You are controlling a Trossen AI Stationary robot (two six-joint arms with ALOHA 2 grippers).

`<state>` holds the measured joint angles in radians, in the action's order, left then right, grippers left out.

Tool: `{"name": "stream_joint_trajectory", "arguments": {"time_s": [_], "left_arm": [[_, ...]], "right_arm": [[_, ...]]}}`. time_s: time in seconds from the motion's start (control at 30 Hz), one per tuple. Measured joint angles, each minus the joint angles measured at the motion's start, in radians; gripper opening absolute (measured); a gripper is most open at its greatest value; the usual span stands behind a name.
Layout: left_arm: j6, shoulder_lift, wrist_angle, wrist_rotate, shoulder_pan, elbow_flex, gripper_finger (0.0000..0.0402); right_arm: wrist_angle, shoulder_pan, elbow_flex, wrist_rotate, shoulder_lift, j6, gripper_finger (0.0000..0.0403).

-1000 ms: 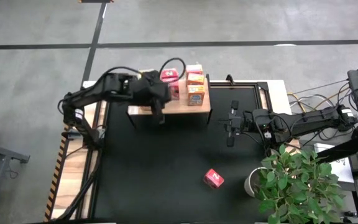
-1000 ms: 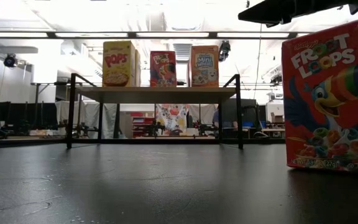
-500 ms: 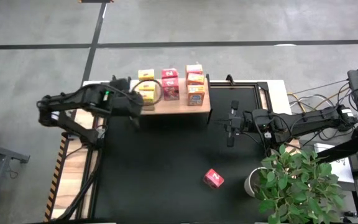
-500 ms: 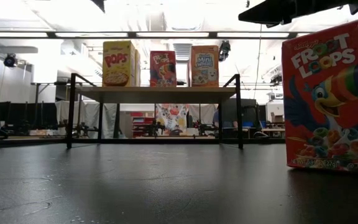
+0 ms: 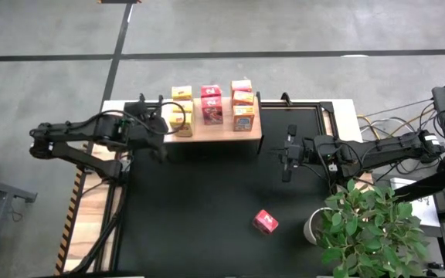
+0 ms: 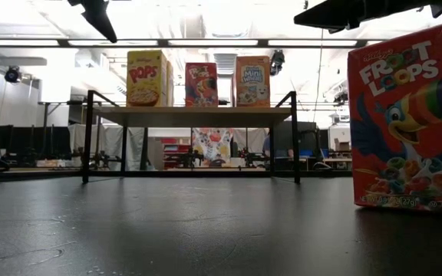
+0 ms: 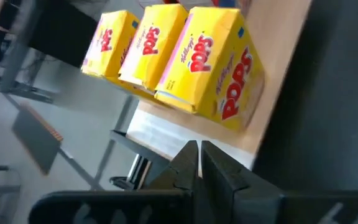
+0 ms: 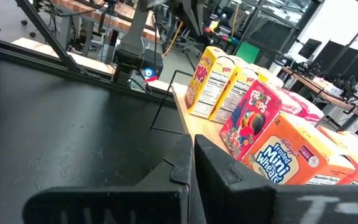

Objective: Stack cereal on shelf
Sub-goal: Put the yellow cereal box aligned with the other yellow cereal boxes on the shelf, then put the red cereal box aligned with the other red cereal boxes on the shelf

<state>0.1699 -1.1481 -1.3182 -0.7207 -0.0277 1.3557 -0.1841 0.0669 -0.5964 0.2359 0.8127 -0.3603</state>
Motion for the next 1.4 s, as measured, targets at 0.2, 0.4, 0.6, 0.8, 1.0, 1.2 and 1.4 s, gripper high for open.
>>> {"name": "stream_joint_trajectory", "arguments": {"time_s": [0.2, 0.4, 0.6, 0.8, 1.0, 1.2, 1.4], "left_arm": [[-0.004, 0.002, 0.073, -0.126, 0.002, -0.092, 0.0000], [-0.024, -0.016, 0.129, -0.135, 0.013, -0.136, 0.0000], [-0.031, -0.031, 0.175, -0.138, 0.019, -0.139, 0.0000], [-0.034, -0.035, 0.176, -0.138, 0.019, -0.126, 0.0000], [-0.031, -0.035, 0.176, -0.138, 0.019, -0.125, 0.0000], [-0.028, -0.031, 0.165, -0.136, 0.016, -0.126, 0.0000], [0.030, 0.015, 0.231, -0.134, -0.064, -0.133, 0.0000]], "right_arm": [[0.000, 0.000, 0.000, 0.000, 0.000, 0.000, 0.0009], [0.000, 0.000, 0.000, 0.000, 0.000, -0.005, 0.0009], [0.000, 0.000, 0.000, 0.000, 0.000, -0.006, 0.0009], [0.000, 0.000, 0.000, 0.000, 0.000, -0.006, 0.0009], [0.001, 0.000, 0.000, 0.000, 0.000, -0.006, 0.0009], [0.001, 0.000, 0.000, 0.000, 0.000, -0.004, 0.0009], [-0.007, 0.001, 0.000, -0.006, 0.000, 0.110, 0.0009]]}}
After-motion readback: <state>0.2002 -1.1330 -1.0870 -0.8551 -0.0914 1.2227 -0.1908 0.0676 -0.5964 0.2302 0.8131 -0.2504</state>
